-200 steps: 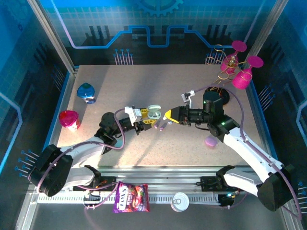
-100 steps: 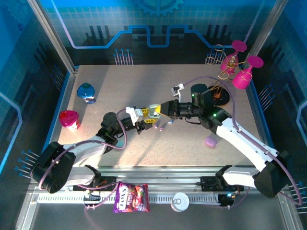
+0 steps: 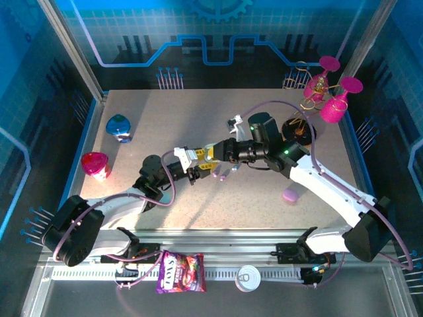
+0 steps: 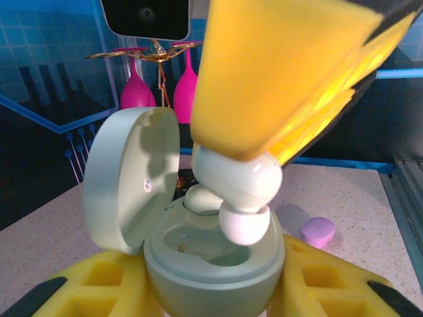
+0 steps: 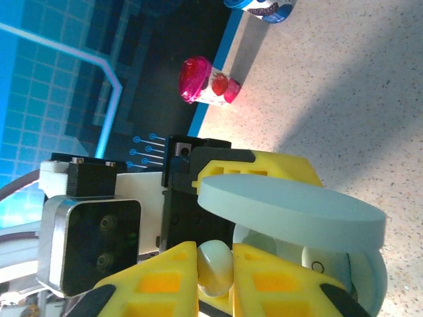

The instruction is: Insert the wireless bluetooth earbuds into the charging case

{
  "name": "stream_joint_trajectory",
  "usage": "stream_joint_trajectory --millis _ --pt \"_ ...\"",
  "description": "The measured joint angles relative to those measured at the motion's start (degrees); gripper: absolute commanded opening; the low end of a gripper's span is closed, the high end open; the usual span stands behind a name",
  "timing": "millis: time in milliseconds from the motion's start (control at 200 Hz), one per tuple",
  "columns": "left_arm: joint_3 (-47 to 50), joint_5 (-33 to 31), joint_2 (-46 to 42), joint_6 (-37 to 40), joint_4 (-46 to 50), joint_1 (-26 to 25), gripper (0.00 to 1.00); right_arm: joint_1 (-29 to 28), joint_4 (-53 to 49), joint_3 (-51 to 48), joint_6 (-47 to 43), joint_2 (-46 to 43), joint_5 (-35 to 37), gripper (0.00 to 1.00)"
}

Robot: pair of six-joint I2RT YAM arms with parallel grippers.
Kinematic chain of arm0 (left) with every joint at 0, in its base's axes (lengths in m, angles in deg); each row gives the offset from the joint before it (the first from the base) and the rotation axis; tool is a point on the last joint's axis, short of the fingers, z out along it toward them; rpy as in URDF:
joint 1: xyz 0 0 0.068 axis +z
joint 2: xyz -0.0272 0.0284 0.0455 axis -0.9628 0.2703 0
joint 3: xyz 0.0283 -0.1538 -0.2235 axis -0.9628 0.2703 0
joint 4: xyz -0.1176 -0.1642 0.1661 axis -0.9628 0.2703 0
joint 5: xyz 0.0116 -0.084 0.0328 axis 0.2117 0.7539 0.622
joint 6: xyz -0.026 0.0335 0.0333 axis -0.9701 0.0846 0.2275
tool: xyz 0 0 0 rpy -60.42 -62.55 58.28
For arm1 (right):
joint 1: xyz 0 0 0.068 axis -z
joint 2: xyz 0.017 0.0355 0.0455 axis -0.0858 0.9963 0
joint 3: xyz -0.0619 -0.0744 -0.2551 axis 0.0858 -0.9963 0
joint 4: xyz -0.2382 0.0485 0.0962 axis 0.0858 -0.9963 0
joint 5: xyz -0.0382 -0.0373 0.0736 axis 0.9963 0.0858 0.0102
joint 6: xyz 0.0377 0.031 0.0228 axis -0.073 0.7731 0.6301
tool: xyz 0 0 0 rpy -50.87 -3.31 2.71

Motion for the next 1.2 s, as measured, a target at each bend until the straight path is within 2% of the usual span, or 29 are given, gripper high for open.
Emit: stream_joint_trajectory --millis 760,876,1196 --pt "0.0 -0.87 0.0 0.04 0.74 -0.13 0.17 -2.64 -6.54 3.74 -5.38 2.49 7.8 0.18" --pt "0.0 -1.27 0.04 0.02 1.46 -0.15 0.17 -2.89 -6.91 4.04 -5.6 3.21 8.39 0.2" --pt "0.0 -1.46 0.07 0.04 2.12 -0.2 0.17 -3.72 -7.65 4.83 -6.36 3.3 9.42 0.37"
